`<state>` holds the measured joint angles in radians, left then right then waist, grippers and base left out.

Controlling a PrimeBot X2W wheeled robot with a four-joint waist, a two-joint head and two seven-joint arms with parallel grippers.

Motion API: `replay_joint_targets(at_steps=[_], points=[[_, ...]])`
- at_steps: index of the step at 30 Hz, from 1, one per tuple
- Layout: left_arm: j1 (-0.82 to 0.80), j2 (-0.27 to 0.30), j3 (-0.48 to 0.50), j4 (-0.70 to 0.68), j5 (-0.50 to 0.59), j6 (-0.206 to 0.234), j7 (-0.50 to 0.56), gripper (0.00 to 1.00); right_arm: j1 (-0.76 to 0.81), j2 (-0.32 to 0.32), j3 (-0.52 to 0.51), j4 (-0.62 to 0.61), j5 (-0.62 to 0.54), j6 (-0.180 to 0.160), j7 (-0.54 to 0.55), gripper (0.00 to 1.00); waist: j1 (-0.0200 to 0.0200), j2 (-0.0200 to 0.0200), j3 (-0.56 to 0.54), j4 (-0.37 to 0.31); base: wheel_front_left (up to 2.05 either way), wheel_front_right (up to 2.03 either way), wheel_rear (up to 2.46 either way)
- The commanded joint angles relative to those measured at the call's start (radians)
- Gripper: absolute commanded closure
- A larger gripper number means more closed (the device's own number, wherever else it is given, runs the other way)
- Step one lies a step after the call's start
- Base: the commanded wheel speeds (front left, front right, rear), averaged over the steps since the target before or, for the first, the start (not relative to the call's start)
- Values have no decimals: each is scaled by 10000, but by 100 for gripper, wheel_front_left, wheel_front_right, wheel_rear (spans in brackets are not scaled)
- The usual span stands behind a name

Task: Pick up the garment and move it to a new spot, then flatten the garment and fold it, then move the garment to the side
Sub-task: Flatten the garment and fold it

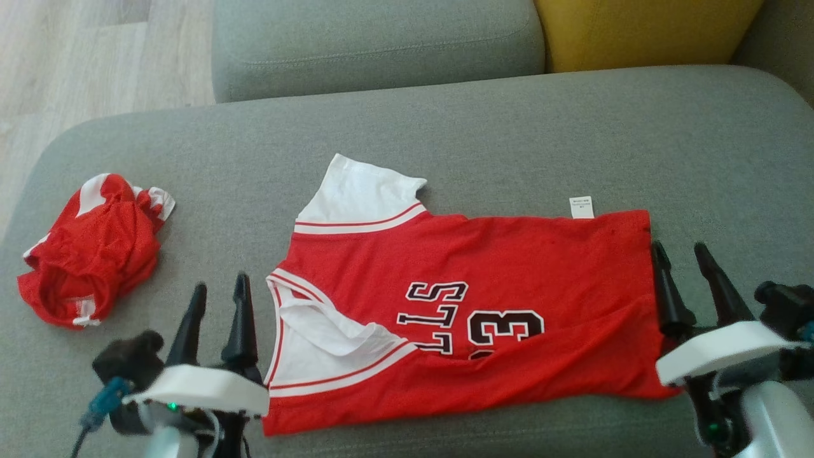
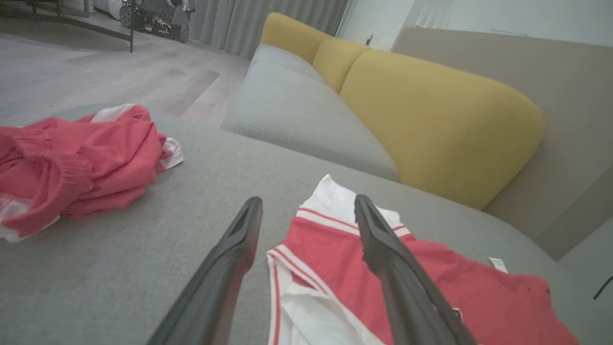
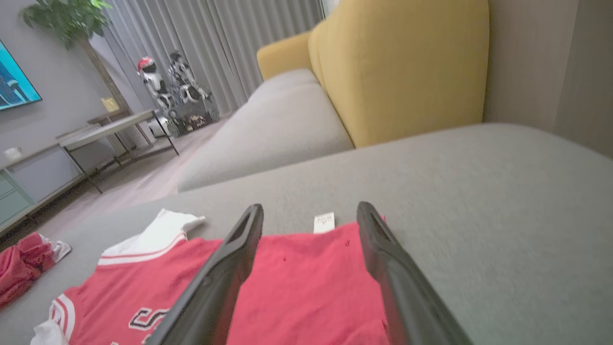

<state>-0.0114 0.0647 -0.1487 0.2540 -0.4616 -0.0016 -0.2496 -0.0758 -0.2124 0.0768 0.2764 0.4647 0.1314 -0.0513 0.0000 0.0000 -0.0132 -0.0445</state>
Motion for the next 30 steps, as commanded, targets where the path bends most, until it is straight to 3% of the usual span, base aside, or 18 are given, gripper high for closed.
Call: replay_joint_targets(at_steps=[1, 6, 12, 16, 24, 30], points=[[-557, -37, 530, -833, -52, -101, -112, 0, -42, 141, 247, -735, -423, -7, -549, 0, 0, 0, 53, -24, 0, 0, 0], [-478, -133, 670, -1558, 89, -47, -118, 0, 148, 632, 615, -1137, -1330, -7, -1066, 0, 0, 0, 345, -197, 0, 0, 0], [-1164, -113, 273, -814, 635, 203, -116, 0, -242, 834, 896, -1155, -1860, -7, -1040, 0, 0, 0, 1028, -532, 0, 0, 0], [-2588, 484, 70, 145, 1231, 257, 515, 0, -985, 926, 963, -1143, -2256, -7, -952, 0, 0, 0, 1846, -910, 0, 0, 0], [-5745, 2018, -444, 1979, 1709, -745, 2702, 0, -2720, 1163, 1336, -708, -2670, -7, -842, 0, 0, 0, 3223, -1723, 0, 0, 0], [-7728, 2877, -1099, 3229, 1190, -1246, 4603, 0, -3936, 1407, 1663, -118, -2798, -7, -814, 0, 0, 0, 3994, -2323, 0, 0, 0]])
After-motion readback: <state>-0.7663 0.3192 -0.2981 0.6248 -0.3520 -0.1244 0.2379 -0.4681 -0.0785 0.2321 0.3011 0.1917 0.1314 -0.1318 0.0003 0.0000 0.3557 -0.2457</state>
